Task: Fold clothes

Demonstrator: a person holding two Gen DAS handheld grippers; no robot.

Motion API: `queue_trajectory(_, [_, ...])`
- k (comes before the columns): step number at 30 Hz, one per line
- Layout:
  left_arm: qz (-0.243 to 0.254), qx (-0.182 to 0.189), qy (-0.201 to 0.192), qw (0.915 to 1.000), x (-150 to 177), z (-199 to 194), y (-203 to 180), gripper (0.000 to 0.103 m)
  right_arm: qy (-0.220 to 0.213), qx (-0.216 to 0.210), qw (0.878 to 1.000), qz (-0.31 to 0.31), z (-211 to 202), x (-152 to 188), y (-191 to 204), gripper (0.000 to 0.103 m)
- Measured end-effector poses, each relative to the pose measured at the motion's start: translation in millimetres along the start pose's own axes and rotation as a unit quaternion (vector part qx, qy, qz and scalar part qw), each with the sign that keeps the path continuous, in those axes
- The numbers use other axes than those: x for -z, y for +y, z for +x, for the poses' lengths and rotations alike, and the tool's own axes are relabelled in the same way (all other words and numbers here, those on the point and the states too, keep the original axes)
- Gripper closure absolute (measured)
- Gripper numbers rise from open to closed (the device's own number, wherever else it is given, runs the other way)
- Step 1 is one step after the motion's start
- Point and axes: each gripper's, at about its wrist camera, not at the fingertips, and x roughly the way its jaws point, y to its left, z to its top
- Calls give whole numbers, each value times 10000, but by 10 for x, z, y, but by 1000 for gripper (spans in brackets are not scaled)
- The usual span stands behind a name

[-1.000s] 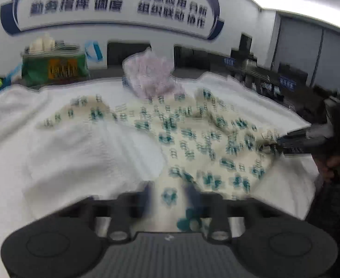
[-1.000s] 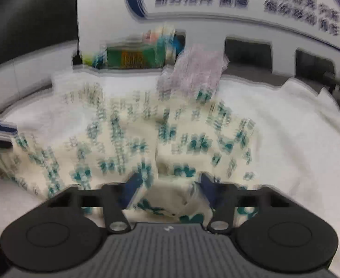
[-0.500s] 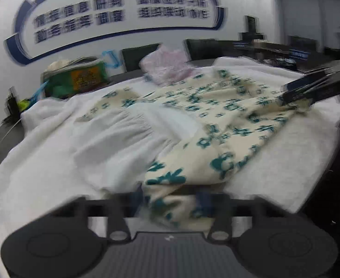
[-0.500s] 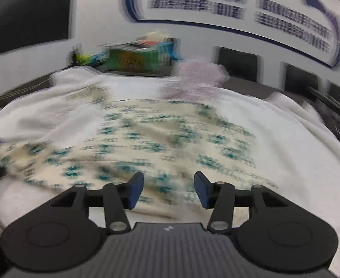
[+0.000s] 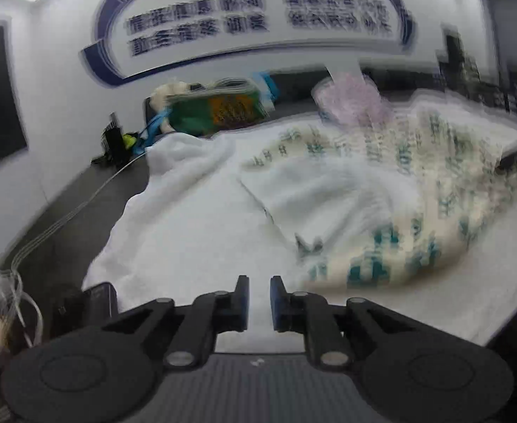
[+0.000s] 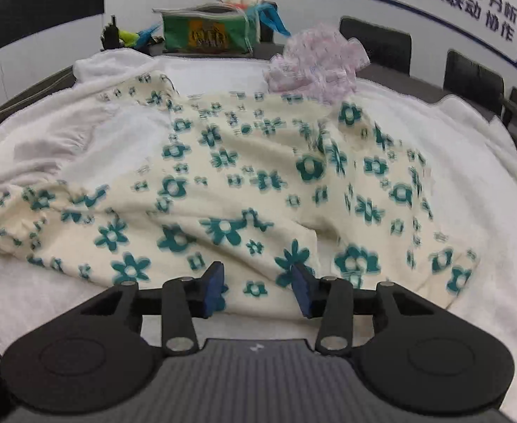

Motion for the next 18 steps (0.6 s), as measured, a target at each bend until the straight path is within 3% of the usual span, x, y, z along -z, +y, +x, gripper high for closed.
queue_trajectory(2, [-949,442,-238,9942,-98,-11,156,60,-397,-293,9987,-122,-83,-197,96,55])
queue_trajectory(3, [-1330,712,-287,9881,-119,26,203,55,-604,-450,9969,-236,-99,-306,169,53])
queue_trajectory(5, [-1674,1120,-131,9794,-180,194,175,53,-937,-738,9914,-542,-10,-564,401,41])
queue_trajectory(6, [-1699,1151,-23,9787,-195,296,113,53,-993,-928,9886,-642,99,-704,538,39])
queue_trajectory(9, [-1586,863,310,9831,-196,541,-64,53,-971,-1589,9782,-919,511,-1139,980,34])
queue_trajectory(12, [-1594,693,351,9841,-106,618,-131,69,-593,-1551,9773,-1315,1209,-1587,1496,34])
queue_trajectory(13, [-1536,526,363,9861,-96,596,-144,94,-490,-1317,9808,-1353,1426,-1702,1600,34])
queue_trajectory(16, [-1565,231,361,9867,-76,522,-70,101,-264,-742,9886,-1280,1927,-2008,1693,44])
queue_trajectory(18, [-1714,176,355,9844,-120,497,49,100,-269,-874,9896,-1114,1981,-2095,1563,44])
